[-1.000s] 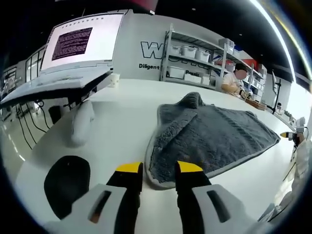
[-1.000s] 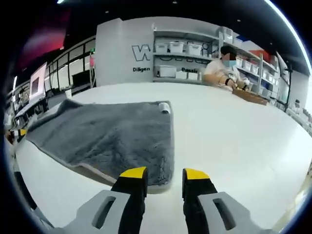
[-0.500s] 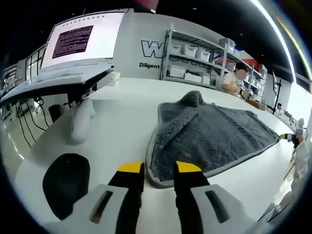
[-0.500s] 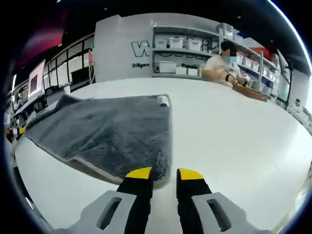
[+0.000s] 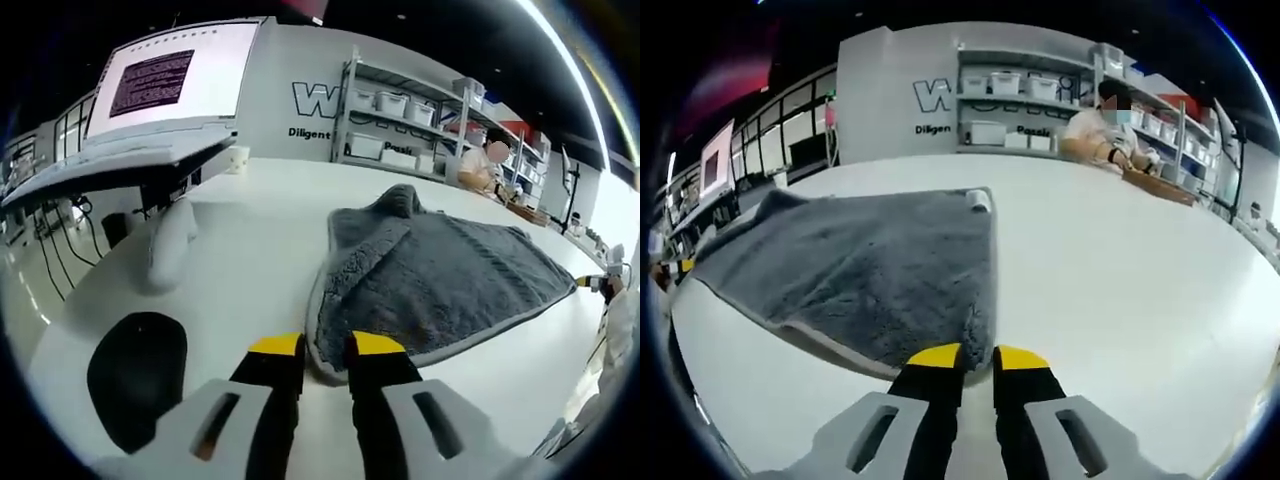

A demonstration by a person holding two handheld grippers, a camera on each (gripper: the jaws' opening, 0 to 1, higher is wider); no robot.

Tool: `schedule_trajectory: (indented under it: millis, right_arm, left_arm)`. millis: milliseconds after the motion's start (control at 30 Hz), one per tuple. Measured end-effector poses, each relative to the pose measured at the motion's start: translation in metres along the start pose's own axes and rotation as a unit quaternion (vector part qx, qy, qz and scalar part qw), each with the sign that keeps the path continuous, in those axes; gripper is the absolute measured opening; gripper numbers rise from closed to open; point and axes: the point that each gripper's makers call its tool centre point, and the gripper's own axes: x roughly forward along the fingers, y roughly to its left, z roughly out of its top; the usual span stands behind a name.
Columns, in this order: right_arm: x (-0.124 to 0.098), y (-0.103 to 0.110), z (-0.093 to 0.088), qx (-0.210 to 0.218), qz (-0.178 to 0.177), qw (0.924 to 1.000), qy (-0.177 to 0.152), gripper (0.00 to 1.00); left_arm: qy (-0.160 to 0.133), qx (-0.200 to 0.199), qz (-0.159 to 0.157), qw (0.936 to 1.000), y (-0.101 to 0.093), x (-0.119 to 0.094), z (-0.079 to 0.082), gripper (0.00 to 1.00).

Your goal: Open the folded towel by lifting each exposed corner and separating the folded layers until the towel lies flat within the target outline without major curled edges

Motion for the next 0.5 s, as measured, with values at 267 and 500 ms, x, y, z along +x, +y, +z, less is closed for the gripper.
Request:
schedule_trajectory:
  millis: [267,500]
  right_arm:
    - [0.0002,0.0008,-0.0010,-0.002,0.004,1.0000,0.003,0.00]
    - [-0.0004,-0.0016,0.0005,-0.017,0.001,0.9999,0.000,0.00]
  left_arm:
    - [-0.006,-0.005,0.004,1.0000,0.0039,0.0004,-0.0011,0.04]
    - [-0.004,-0.006,0.005,1.0000,0.0024,0.0015,-0.0044,0.03]
